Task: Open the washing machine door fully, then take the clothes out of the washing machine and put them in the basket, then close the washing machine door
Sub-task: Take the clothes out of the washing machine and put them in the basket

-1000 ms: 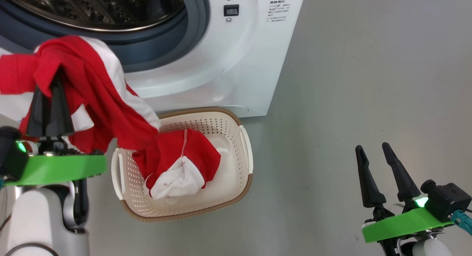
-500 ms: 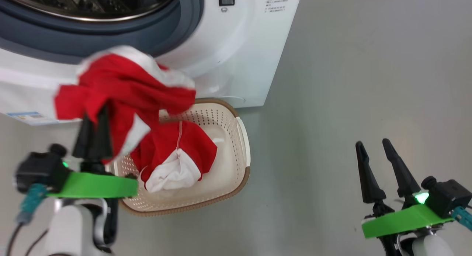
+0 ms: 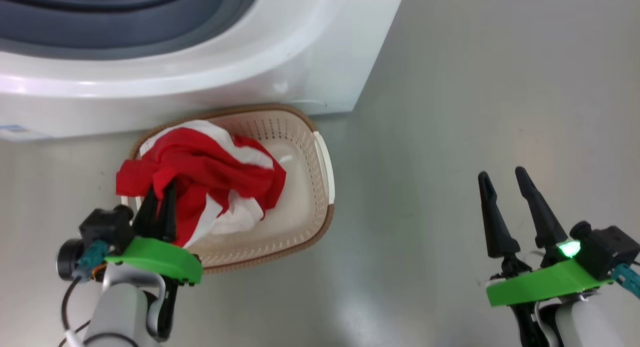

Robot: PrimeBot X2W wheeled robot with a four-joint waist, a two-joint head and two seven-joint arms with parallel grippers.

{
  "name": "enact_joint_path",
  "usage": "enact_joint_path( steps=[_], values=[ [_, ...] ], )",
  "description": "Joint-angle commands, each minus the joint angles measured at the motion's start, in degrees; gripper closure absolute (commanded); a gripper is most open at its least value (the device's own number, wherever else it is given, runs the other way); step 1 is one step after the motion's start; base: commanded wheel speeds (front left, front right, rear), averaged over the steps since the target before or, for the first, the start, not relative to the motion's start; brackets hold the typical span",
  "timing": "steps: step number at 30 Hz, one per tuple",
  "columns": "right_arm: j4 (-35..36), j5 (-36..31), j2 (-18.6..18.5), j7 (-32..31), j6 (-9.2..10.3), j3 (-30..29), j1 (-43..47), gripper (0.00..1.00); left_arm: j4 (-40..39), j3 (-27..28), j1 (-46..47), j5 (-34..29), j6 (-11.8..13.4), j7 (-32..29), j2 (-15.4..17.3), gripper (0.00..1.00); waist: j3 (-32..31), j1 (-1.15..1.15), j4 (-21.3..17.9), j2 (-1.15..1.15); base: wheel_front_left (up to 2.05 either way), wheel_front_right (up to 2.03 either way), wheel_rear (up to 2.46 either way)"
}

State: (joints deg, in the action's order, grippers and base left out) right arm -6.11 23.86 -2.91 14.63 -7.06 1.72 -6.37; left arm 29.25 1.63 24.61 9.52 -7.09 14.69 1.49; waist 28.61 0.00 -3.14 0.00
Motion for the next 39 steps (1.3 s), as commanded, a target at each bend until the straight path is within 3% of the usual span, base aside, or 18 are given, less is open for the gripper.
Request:
enact_joint_path(
  steps=[1,19,33,36,39],
  values=[
    [1.5,-0.6,0.0,0.4,-0.43,1.6,-1.5,0.00,1.0,1.3,1.3,-1.2,-0.3,0.3,1.4,1.00,2.7,0.00,-0.1,0.00,0.00,0.00,0.00],
    [2.5,0.6,0.0,0.4,-0.43,3.5,-6.6,0.00,17.5,0.8,13.6,-4.1,-0.4,0.3,2.4,1.00,14.3,0.00,-1.8,0.00,0.00,0.00,0.00],
    [3.3,0.9,0.0,0.4,-0.43,4.0,-8.2,0.00,26.1,1.5,20.2,-5.1,-0.1,0.3,2.6,1.00,18.2,0.00,-2.7,0.00,0.00,0.00,0.00],
    [3.2,1.0,0.0,0.4,-0.43,4.0,-8.3,0.00,28.0,1.6,20.9,-4.8,-0.2,0.3,2.6,0.90,18.3,0.00,-2.7,0.00,0.00,0.00,0.00],
    [3.1,1.0,0.0,0.4,-0.43,3.9,-8.3,0.00,29.2,1.5,21.4,-4.8,-0.2,0.3,2.7,0.66,18.2,0.00,-2.6,0.00,0.00,0.00,0.00]
  ],
)
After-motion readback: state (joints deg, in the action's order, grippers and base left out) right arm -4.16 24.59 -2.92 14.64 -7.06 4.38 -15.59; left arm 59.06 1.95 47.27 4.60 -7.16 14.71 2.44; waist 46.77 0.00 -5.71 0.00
